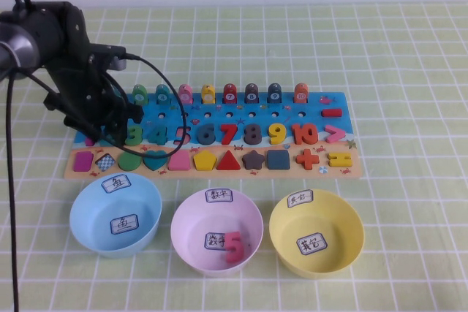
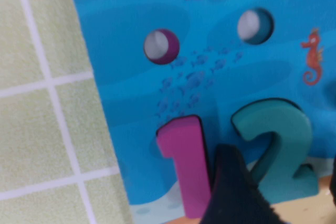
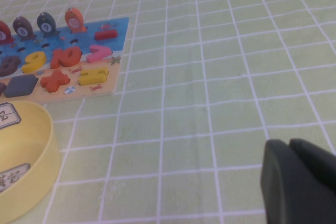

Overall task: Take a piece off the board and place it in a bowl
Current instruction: Pick up the "number 2"

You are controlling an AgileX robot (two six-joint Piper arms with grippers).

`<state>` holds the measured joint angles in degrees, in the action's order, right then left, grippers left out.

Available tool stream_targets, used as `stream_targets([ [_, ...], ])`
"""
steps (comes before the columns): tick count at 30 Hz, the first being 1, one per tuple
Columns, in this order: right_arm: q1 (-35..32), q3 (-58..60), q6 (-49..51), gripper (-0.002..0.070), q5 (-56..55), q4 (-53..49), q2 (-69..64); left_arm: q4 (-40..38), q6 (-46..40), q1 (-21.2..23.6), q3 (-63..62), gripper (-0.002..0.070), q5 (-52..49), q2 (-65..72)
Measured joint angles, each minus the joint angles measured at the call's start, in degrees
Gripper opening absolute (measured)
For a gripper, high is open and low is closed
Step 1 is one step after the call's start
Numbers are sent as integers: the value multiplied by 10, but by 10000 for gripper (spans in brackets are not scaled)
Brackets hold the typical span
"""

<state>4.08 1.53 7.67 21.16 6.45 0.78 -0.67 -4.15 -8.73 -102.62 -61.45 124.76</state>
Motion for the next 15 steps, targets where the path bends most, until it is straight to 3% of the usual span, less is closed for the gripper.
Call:
stream_targets([
  [7, 0, 0, 0, -17, 0, 0, 0, 0, -1, -1, -4, 344, 0, 7],
  [15, 0, 0, 0, -17, 0, 0, 0, 2, -1, -2, -5, 205, 0, 7],
])
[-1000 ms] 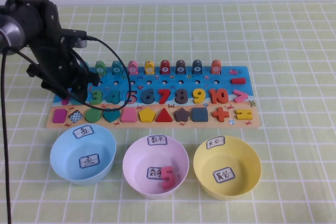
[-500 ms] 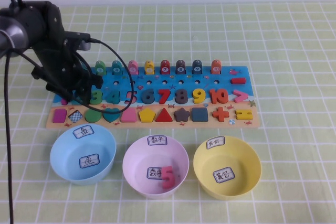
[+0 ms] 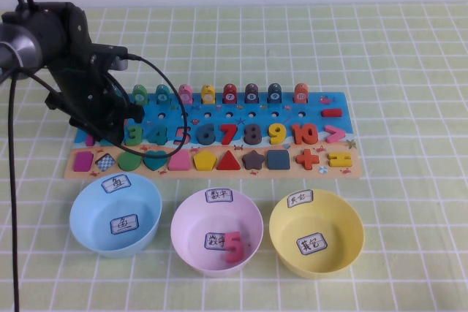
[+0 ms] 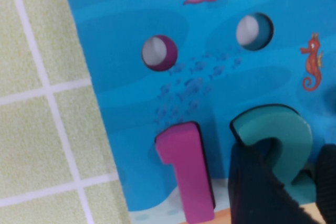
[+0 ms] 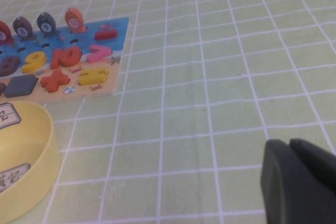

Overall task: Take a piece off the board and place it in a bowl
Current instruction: Pick up the "number 2"

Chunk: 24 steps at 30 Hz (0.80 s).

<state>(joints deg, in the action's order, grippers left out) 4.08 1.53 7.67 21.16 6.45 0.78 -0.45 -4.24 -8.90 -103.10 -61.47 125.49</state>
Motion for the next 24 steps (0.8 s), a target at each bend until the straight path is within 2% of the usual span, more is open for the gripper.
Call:
stream_targets([
  [24, 0, 0, 0, -17, 0, 0, 0, 0, 0, -1, 0, 204, -6, -3],
])
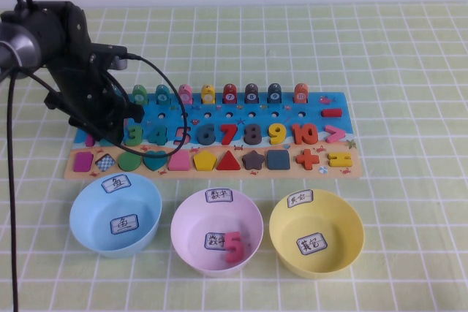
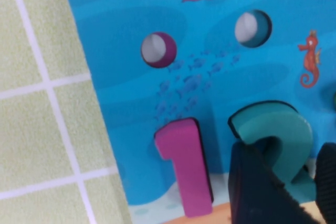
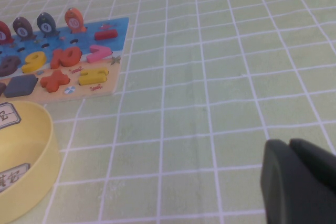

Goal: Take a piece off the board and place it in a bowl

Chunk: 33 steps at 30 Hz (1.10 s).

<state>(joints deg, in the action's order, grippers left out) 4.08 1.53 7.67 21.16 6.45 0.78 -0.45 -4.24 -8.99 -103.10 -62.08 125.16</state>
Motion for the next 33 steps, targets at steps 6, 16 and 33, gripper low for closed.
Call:
stream_targets([
  [6, 0, 0, 0, -17, 0, 0, 0, 0, 0, 0, -3, 204, -15, -12],
  [16, 0, 0, 0, -17, 0, 0, 0, 4, 0, 0, -53, 204, -71, -15],
  [33, 0, 0, 0, -17, 0, 0, 0, 39, -14, -120, -48, 204, -85, -179],
])
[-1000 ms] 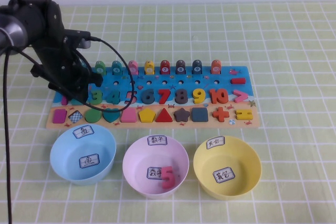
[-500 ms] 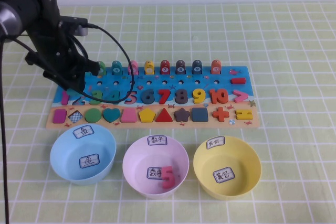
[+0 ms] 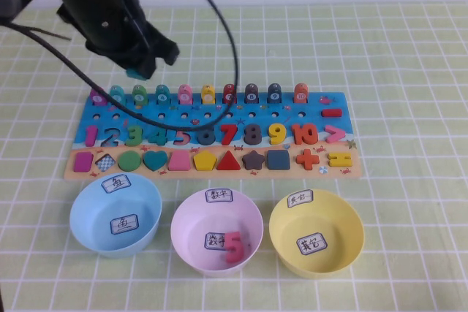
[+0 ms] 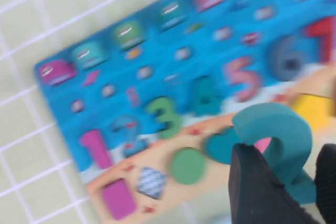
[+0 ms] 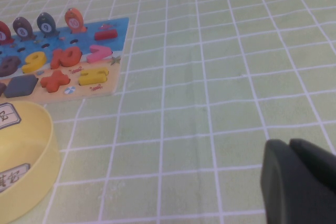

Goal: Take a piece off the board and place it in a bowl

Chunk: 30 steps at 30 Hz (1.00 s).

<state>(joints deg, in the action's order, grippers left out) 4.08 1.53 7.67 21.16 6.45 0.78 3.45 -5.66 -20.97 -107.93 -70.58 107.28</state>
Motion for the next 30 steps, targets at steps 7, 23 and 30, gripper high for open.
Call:
stream_targets([
  [7, 0, 0, 0, -17, 0, 0, 0, -4, -11, -85, 146, 203, 0, -90],
  [23, 0, 0, 0, -17, 0, 0, 0, -3, 36, -198, 345, 203, 166, -94],
  [30, 0, 0, 0, -17, 0, 0, 0, -26, 9, -198, 346, 250, 161, -56],
])
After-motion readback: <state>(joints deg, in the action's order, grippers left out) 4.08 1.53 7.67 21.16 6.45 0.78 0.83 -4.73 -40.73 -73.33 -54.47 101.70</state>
